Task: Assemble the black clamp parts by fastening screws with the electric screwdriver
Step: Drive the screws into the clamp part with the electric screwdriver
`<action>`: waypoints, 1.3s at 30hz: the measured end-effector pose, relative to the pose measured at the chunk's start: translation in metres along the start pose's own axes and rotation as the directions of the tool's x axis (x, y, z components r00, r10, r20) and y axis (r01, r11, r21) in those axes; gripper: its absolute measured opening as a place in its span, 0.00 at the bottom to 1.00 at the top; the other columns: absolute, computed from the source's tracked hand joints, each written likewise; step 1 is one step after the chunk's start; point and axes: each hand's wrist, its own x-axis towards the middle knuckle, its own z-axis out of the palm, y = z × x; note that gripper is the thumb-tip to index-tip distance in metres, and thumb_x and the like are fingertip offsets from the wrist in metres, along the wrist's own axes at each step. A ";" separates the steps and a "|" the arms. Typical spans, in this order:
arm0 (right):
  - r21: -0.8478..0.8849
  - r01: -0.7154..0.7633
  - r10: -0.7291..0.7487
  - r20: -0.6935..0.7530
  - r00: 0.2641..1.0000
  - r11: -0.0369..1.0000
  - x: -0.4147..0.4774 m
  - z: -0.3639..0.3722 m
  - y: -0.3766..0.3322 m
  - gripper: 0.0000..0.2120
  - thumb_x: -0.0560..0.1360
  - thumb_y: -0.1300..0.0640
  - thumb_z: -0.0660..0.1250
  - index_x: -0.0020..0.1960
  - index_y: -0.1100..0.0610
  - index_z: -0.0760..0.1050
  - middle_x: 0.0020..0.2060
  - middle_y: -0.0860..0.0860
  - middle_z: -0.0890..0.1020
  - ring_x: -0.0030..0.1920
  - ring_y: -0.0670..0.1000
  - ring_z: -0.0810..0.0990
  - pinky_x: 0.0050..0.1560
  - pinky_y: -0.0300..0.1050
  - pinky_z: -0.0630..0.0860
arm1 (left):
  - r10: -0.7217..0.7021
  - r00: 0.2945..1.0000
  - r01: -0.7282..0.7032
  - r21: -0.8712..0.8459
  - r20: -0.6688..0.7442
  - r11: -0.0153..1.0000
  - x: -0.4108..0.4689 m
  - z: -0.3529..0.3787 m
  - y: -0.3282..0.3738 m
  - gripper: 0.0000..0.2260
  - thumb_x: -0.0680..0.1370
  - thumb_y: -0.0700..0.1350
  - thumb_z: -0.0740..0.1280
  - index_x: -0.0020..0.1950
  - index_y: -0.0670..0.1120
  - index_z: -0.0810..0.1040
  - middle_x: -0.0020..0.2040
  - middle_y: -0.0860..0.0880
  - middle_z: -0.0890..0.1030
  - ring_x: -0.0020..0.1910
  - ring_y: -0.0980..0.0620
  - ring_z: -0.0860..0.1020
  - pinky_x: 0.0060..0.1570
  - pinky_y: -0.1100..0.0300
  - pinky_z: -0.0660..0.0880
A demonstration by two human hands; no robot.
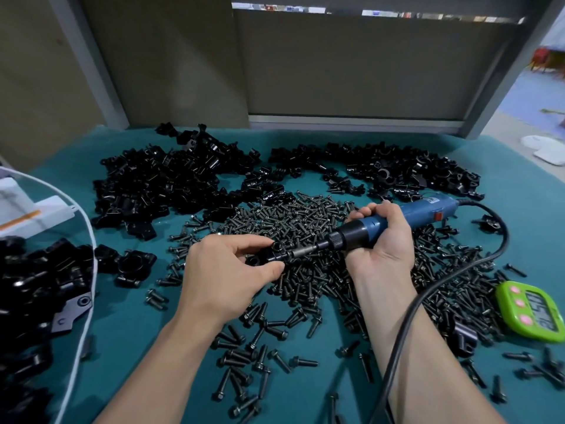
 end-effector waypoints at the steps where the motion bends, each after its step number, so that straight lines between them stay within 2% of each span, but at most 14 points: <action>1: -0.001 0.000 0.000 0.002 1.000 1.000 0.000 -0.001 0.000 0.08 0.76 0.70 0.66 0.50 0.60 0.71 0.32 0.53 0.78 0.31 0.49 0.76 0.41 0.43 0.78 | -0.002 1.000 0.002 -0.006 0.005 1.000 0.000 0.000 0.000 0.15 0.65 0.51 0.85 0.43 0.67 0.84 0.23 0.66 0.74 0.20 0.61 0.70 0.22 0.74 0.62; 8: 0.005 0.010 -0.011 0.023 1.000 1.000 0.000 -0.001 0.000 0.10 0.76 0.71 0.65 0.52 0.60 0.70 0.33 0.54 0.78 0.32 0.50 0.76 0.43 0.43 0.77 | -0.006 0.999 0.006 -0.010 0.044 1.000 0.000 0.001 -0.002 0.13 0.65 0.52 0.84 0.45 0.65 0.86 0.24 0.67 0.75 0.25 0.65 0.73 0.25 0.75 0.65; 13: -0.016 0.007 -0.006 0.051 0.999 1.000 -0.001 -0.001 0.000 0.07 0.76 0.70 0.64 0.47 0.60 0.70 0.33 0.53 0.77 0.32 0.49 0.75 0.42 0.42 0.76 | -0.026 0.998 0.030 -0.069 0.066 0.997 0.002 0.003 -0.005 0.17 0.65 0.50 0.85 0.38 0.71 0.82 0.37 0.69 0.83 0.36 0.66 0.81 0.34 0.74 0.73; 16: -0.014 0.011 -0.011 0.037 0.999 1.000 -0.003 -0.001 0.001 0.08 0.75 0.71 0.65 0.48 0.60 0.70 0.31 0.53 0.78 0.31 0.49 0.76 0.40 0.42 0.77 | -0.033 0.997 0.039 -0.092 0.066 0.995 0.003 0.004 -0.006 0.17 0.65 0.49 0.85 0.38 0.70 0.82 0.32 0.69 0.81 0.31 0.68 0.77 0.31 0.76 0.69; 20: 0.001 0.026 -0.026 0.035 0.999 1.000 -0.005 0.001 0.004 0.09 0.75 0.72 0.65 0.49 0.60 0.70 0.31 0.54 0.78 0.30 0.49 0.76 0.38 0.42 0.78 | -0.042 0.997 0.049 -0.110 0.069 0.993 0.004 0.005 -0.009 0.16 0.65 0.48 0.85 0.43 0.66 0.85 0.27 0.69 0.77 0.29 0.71 0.75 0.29 0.78 0.66; 22: -0.003 0.022 -0.022 0.036 0.999 1.000 -0.006 0.002 0.005 0.10 0.75 0.72 0.65 0.50 0.61 0.70 0.32 0.54 0.78 0.30 0.49 0.76 0.37 0.42 0.78 | -0.051 0.996 0.059 -0.113 0.070 0.992 0.004 0.006 -0.011 0.16 0.65 0.48 0.86 0.45 0.64 0.86 0.28 0.70 0.78 0.30 0.71 0.75 0.29 0.78 0.67; 26: -0.007 0.008 -0.008 0.035 0.999 1.000 -0.006 0.001 0.005 0.10 0.75 0.72 0.65 0.51 0.61 0.70 0.34 0.54 0.78 0.31 0.49 0.76 0.38 0.43 0.78 | -0.065 0.996 0.072 -0.114 0.065 0.991 0.005 0.006 -0.014 0.16 0.64 0.49 0.86 0.44 0.65 0.86 0.31 0.68 0.81 0.33 0.70 0.78 0.31 0.77 0.70; 30: -0.006 -0.002 0.002 0.026 1.000 1.000 -0.006 0.001 0.006 0.10 0.75 0.72 0.65 0.50 0.61 0.70 0.34 0.55 0.78 0.32 0.49 0.76 0.39 0.43 0.78 | -0.053 0.997 0.059 -0.101 0.062 0.993 0.004 0.005 -0.013 0.16 0.64 0.50 0.86 0.42 0.67 0.84 0.25 0.69 0.75 0.29 0.71 0.75 0.27 0.77 0.66; 33: 0.001 -0.012 0.012 0.021 1.000 1.000 -0.005 0.001 0.005 0.10 0.74 0.72 0.65 0.50 0.61 0.70 0.33 0.55 0.78 0.32 0.49 0.76 0.39 0.43 0.78 | -0.054 0.996 0.060 -0.079 0.068 0.995 0.002 0.004 -0.011 0.16 0.66 0.50 0.85 0.41 0.67 0.83 0.24 0.67 0.75 0.25 0.65 0.73 0.23 0.75 0.65; 36: -0.011 -0.018 0.018 0.036 0.999 1.000 -0.004 0.000 0.005 0.10 0.75 0.72 0.65 0.52 0.61 0.70 0.34 0.54 0.78 0.32 0.49 0.76 0.39 0.43 0.78 | -0.037 0.994 0.039 -0.022 0.102 0.999 0.000 0.005 -0.009 0.17 0.68 0.50 0.84 0.40 0.70 0.81 0.32 0.64 0.83 0.32 0.64 0.80 0.25 0.72 0.70; 39: -0.023 -0.020 0.022 0.056 0.998 1.000 -0.002 0.000 0.007 0.13 0.76 0.71 0.66 0.57 0.61 0.69 0.36 0.54 0.77 0.33 0.49 0.75 0.42 0.43 0.77 | -0.017 0.987 0.011 0.039 0.158 0.999 -0.002 0.008 -0.006 0.18 0.70 0.50 0.82 0.41 0.73 0.80 0.37 0.69 0.82 0.34 0.57 0.82 0.25 0.67 0.74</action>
